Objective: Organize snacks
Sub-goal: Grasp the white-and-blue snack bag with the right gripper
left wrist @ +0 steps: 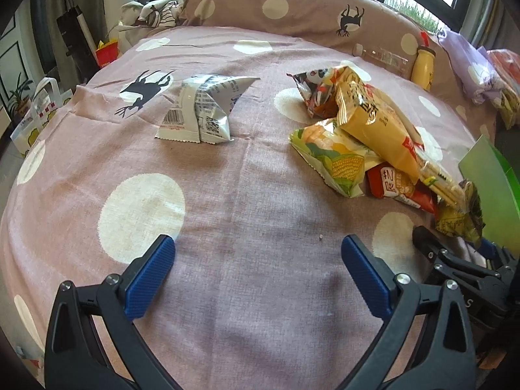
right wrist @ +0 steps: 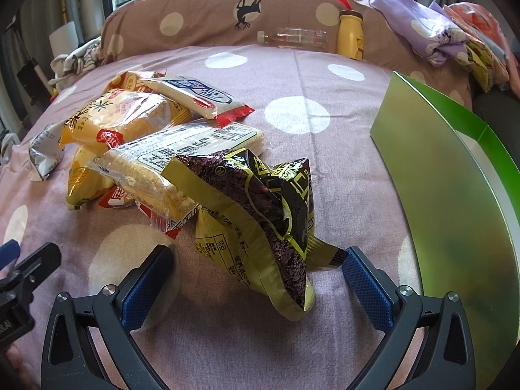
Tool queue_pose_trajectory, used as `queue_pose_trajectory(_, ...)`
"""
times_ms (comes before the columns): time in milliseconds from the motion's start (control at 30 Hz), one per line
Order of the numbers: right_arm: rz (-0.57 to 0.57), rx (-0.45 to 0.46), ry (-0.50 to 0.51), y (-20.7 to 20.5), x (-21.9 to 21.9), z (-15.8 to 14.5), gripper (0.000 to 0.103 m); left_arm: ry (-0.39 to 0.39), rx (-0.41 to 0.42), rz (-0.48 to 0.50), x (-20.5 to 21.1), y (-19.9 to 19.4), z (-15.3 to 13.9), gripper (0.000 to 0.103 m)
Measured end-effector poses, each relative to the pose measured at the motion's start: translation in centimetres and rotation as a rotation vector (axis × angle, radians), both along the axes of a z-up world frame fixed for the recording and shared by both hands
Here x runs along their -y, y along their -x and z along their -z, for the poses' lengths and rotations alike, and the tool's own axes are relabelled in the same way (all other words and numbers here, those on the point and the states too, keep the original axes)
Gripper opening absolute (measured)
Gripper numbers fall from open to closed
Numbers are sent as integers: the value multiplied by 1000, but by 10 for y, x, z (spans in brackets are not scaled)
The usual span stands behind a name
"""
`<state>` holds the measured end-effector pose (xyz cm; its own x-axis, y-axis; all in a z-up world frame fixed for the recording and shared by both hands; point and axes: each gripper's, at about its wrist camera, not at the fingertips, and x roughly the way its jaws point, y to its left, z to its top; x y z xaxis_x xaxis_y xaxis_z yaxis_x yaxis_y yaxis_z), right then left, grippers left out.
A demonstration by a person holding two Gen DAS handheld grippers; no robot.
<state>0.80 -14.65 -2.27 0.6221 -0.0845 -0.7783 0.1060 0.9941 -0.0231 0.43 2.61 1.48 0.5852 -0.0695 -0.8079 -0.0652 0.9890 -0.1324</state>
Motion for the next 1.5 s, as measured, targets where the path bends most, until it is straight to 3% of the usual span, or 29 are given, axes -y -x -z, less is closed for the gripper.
queue_pose_trajectory(200, -5, -35, -55, 12, -1, -10, 103, 53, 58, -59, -34, 4, -26, 97)
queue_pose_trajectory(400, -40, 38, -160, 24, -14, -55, 103, 122, 69, -96, -64, -7, -48, 95)
queue_pose_trajectory(600, -201, 65, -366, -16, -55, -119, 102, 110, 89, -100, -85, -51, -83, 96)
queue_pose_trajectory(733, -323, 64, -416, -52, -102, -140, 102, 137, 93, -42, -96, -68, -76, 97)
queue_pose_trajectory(833, -337, -6, -433, -84, -129, -123, 93, 157, 50, -29, -100, -77, -45, 95)
queue_pose_trajectory(900, -339, -66, -415, -103, -142, -106, 88, 164, 7, -33, -101, -84, -33, 95)
queue_pose_trajectory(1033, -353, -180, -442, -132, -158, -70, 73, 239, -2, 14, -104, -94, -22, 90)
queue_pose_trajectory(1233, -378, -242, -457, -151, -168, -35, 72, 260, -25, 46, -100, -100, -14, 83)
queue_pose_trajectory(1367, -402, -287, -509, -159, -173, -21, 71, 255, -41, 60, -97, -106, -8, 68)
queue_pose_trajectory(1500, -429, -292, -566, -159, -176, -14, 58, 237, -22, 100, -93, -103, -9, 53)
